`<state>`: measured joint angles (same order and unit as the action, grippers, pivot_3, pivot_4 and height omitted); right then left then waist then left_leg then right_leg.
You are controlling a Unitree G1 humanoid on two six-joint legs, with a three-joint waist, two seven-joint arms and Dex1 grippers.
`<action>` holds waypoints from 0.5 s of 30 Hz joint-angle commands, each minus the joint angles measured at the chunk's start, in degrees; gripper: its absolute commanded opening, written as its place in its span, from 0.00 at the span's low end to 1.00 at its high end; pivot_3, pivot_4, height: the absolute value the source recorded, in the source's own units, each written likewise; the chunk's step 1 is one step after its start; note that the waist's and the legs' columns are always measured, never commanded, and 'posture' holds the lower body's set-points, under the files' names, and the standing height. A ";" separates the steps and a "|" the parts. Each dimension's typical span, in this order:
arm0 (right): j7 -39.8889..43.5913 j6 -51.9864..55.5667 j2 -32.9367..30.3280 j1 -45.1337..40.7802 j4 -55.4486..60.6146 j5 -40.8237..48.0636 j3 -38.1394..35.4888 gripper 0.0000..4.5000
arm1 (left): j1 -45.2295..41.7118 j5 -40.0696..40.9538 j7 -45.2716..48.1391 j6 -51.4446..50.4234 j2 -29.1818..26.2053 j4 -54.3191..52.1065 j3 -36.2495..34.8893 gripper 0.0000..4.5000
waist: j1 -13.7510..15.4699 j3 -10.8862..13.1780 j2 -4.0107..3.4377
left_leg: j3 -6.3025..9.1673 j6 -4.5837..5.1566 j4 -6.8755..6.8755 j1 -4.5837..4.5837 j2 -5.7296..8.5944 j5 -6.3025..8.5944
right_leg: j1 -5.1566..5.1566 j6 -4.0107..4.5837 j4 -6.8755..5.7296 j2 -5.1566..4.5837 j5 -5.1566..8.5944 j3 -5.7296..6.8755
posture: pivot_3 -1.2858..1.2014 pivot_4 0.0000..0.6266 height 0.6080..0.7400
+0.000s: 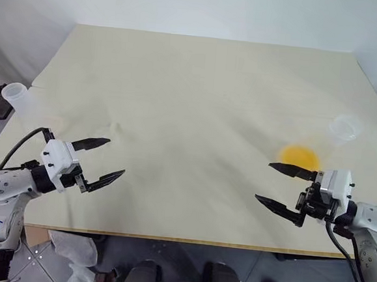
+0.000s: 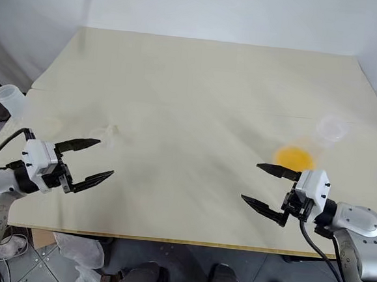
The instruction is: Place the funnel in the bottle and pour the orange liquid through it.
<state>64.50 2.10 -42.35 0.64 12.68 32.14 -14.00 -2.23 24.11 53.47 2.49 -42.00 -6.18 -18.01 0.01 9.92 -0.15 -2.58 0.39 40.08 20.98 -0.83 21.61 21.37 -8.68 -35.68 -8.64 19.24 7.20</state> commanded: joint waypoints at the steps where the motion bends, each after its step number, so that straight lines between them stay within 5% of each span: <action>1: 0.44 -1.66 0.47 -0.66 -0.20 -0.40 -0.34 1.00 | -0.82 0.07 -3.61 0.86 1.58 -0.25 -2.60 1.00 | 0.02 0.00 0.00 | 0.00 0.00 0.01 0.00 0.00 0.00 | 0.00 0.00 0.00 0.00 0.00 0.00 | 0.52 0.24 1.00; 15: -7.76 5.14 12.40 -17.01 2.03 -0.96 12.44 1.00 | 11.90 5.98 -31.28 -1.25 20.60 -2.87 -23.84 1.00 | 0.00 -0.02 0.10 | 0.12 0.00 0.08 -0.02 -0.02 0.00 | 0.00 0.00 -0.12 -0.03 0.00 0.00 | 0.52 0.24 1.00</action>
<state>57.83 6.59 -30.27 -15.58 13.22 31.00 -1.74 8.69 29.32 24.39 -0.31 -21.75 -8.24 -38.94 0.01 9.91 -0.06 -2.40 0.38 40.17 20.98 -0.83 21.61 21.35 -8.68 -35.81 -8.68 19.24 7.22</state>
